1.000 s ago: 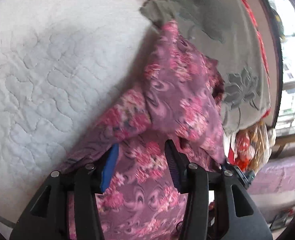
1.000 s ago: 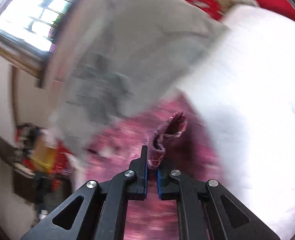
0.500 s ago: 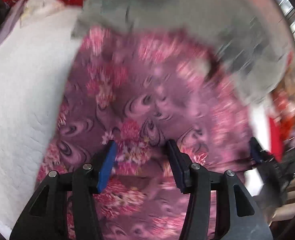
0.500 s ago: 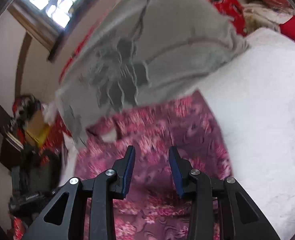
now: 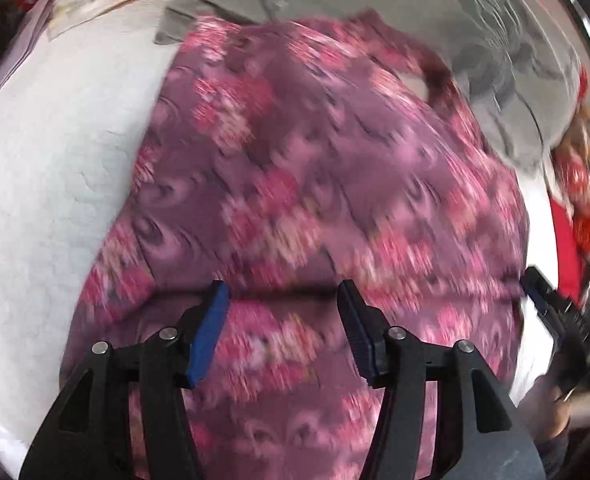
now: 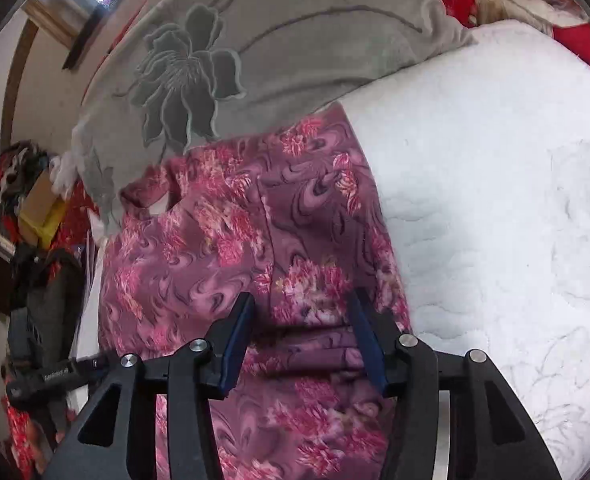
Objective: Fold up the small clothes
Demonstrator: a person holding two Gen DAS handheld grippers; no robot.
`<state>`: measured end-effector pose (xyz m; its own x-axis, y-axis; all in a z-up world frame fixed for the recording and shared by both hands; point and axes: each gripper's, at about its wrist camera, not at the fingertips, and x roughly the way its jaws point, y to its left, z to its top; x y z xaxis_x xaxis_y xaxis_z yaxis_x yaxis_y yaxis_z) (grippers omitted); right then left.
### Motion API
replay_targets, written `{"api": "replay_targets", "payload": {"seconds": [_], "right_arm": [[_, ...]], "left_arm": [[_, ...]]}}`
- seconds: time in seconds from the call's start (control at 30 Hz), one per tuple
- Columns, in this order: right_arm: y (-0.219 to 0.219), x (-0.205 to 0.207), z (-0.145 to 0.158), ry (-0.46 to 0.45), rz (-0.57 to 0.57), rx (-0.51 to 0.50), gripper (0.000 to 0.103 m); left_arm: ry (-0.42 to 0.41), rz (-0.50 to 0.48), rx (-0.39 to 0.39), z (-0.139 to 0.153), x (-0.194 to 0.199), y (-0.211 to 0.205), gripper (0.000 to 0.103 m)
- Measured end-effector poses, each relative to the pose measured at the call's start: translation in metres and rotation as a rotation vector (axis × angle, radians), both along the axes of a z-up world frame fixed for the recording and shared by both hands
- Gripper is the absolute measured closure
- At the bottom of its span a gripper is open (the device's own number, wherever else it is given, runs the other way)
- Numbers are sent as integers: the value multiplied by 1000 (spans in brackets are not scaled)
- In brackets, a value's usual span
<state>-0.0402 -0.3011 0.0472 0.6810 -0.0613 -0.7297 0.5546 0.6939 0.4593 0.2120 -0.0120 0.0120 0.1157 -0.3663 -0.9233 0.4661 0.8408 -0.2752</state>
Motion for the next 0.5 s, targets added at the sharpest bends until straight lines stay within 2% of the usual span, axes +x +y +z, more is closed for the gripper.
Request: {"api": "replay_targets", "payload": {"seconds": [0.07,0.13,0.2,0.23,0.27,0.3,0.4,0.5], "right_arm": [[8,-6,8,19,45,20,52],[22,-16,8,64,116,4,51],[40,-28,-9,198,197,-12,47],[47,-33,-14,227,218,-22,46],[57,-46,-12,209,235,-63,46],[63,-54,-10,210,243,-71,45],[76,-81,-13,217,241,-6,44],[92,-109,-12,219,241,-5,44]], "left_arm": [[43,-24,-41,5,-19,9,48],[63,-46,-27,-1,-38,18,47],[73,-68,16,-14,-60,27,48],[39,-79,17,-12,-67,29,47],[8,-102,32,-9,-78,32,45],[11,-128,50,-8,-90,36,43],[61,-144,39,-8,-111,54,41],[131,-140,26,-10,-123,81,41]]}}
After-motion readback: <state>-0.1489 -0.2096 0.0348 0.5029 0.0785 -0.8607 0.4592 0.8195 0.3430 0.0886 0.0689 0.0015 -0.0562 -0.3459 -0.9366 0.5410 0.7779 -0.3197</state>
